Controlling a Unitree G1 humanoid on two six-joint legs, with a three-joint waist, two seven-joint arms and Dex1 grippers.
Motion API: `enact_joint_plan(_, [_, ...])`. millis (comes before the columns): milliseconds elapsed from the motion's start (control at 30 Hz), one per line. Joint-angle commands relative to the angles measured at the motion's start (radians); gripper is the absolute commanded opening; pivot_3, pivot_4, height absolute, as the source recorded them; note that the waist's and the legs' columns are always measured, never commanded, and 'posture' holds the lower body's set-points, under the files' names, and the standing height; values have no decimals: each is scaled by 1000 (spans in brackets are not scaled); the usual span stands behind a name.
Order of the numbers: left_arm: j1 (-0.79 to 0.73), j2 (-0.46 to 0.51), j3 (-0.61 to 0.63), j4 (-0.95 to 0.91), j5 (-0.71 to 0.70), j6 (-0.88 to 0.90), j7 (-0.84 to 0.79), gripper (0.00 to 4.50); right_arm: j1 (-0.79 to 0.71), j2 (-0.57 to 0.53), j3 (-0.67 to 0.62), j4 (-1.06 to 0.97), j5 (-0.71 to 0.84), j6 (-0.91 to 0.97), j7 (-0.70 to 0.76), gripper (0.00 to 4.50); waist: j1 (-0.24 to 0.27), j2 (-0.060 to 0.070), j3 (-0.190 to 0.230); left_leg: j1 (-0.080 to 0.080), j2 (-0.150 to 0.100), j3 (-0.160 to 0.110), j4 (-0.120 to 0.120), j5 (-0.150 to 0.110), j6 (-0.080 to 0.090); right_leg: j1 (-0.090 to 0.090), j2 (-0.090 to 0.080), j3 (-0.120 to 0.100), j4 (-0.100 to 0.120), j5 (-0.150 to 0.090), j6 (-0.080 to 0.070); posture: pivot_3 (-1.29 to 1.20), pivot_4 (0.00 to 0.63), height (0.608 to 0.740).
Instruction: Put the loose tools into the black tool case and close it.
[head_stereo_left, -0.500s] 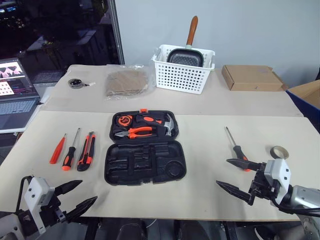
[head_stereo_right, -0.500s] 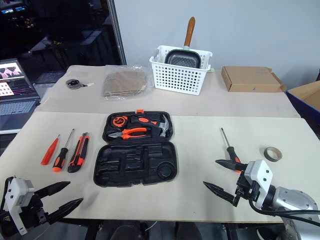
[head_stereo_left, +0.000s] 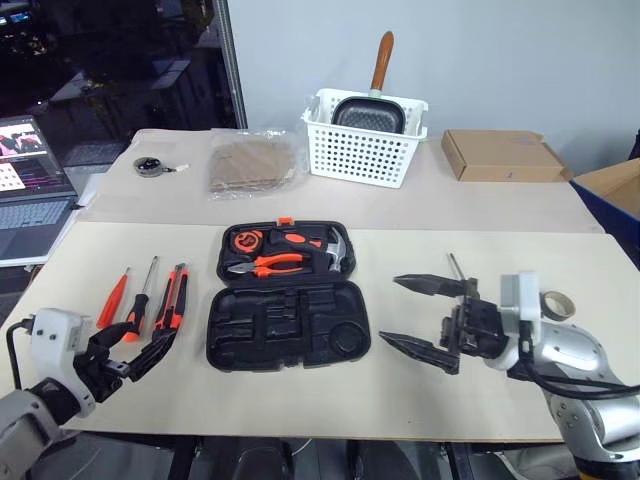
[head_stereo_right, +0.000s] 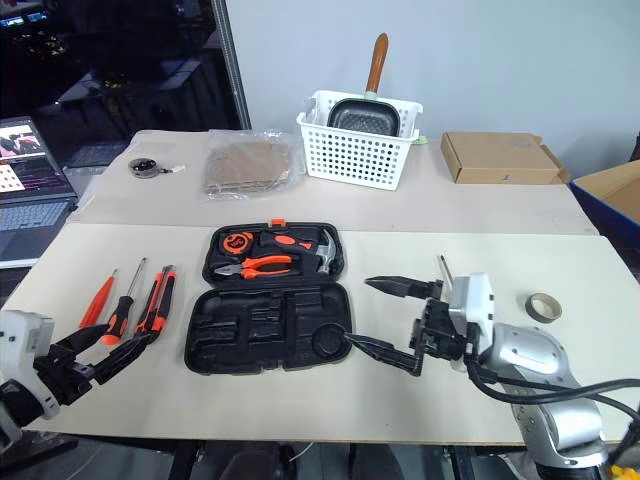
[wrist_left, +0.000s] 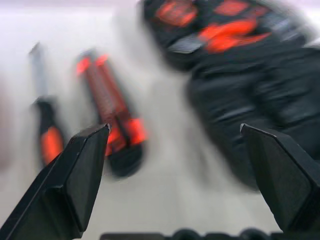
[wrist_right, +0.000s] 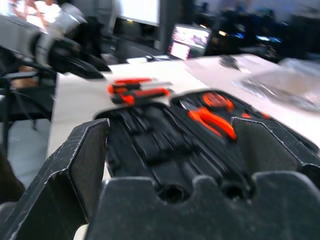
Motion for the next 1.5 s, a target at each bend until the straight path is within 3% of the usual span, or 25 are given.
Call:
enact_joint_plan(33, [-116, 85, 5, 13, -65, 187, 99, 4500, -53, -13, 35, -44, 14, 16, 15, 4492, 3, 0, 0, 0, 0, 0, 0, 0, 0, 0, 0, 0, 0, 0, 0, 0, 150, 740])
enact_joint_plan(133, [-254, 122, -29, 63, -96, 348, 190, 4500, -72, -22, 51, -41, 9, 22, 23, 4492, 6, 0, 0, 0, -1, 0, 0, 0, 0, 0, -2, -1, 0, 0, 0, 0, 150, 740])
enact_joint_plan(400, [-547, 126, -34, 227, -23, 631, 360, 4500, -70, -25, 50, -50, 16, 31, 3, 4492, 0, -1, 1, 0, -2, 0, 0, 0, 0, 0, -2, -1, 1, 0, 0, 0, 150, 740])
enact_joint_plan(567, [-608, 115, -98, 270, 13, 690, 342, 4500, -65, -27, 49, -54, 18, 29, 4, 4492, -2, -1, 1, 0, -2, 0, -1, 0, -2, 0, -6, -1, 1, 0, 0, 0, 150, 740])
enact_joint_plan(800, [-610, 63, -169, 367, 141, 620, 354, 4500, -40, -34, 36, -64, 14, 19, 6, 4492, -2, -1, 1, 0, -2, -1, -1, 0, -3, 0, -7, -1, 1, 1, -1, 0, 150, 740])
enact_joint_plan(833, [-601, 61, -177, 376, 155, 608, 346, 3931, -35, -36, 33, -66, 15, 18, 6, 4500, -1, -1, 1, 0, -2, -1, -1, 0, -3, 0, -7, -1, 1, 1, -1, 0, 150, 740])
enact_joint_plan(867, [-593, 60, -185, 383, 165, 598, 335, 3786, -32, -37, 30, -68, 15, 17, 6, 4500, -1, -1, 1, 0, -2, -1, -1, 0, -3, 0, -8, -1, 2, 1, -1, 0, 150, 740])
enact_joint_plan(1000, [-581, 40, -208, 399, 199, 557, 312, 2227, -23, -40, 27, -71, 12, 15, 1, 4500, 0, -1, 1, 0, -2, -1, -1, -1, -3, 0, -9, 0, 1, 1, -1, 0, 150, 740])
enact_joint_plan(1133, [-576, 15, -186, 387, 218, 516, 291, 941, -15, -41, 23, -69, 10, 12, 1, 4500, 5, -1, 1, 0, -1, -2, -1, 0, -4, 0, -10, 0, 2, 1, -1, 0, 150, 740])
enact_joint_plan(1367, [-552, -18, -31, 176, 107, 307, 113, 863, 21, -28, 4, -61, 0, 0, -21, 4500, 8, -3, 0, -5, -1, -6, 0, 0, -5, -2, -11, 0, 0, 1, -2, 0, 150, 740])
enact_joint_plan(1500, [-500, 165, -183, 62, 87, 195, -175, 863, 51, -22, -5, -50, -21, -16, -33, 4500, 6, -1, 0, -7, -1, -8, -1, 0, -6, -3, -12, -1, -1, 1, -3, 0, 150, 740])
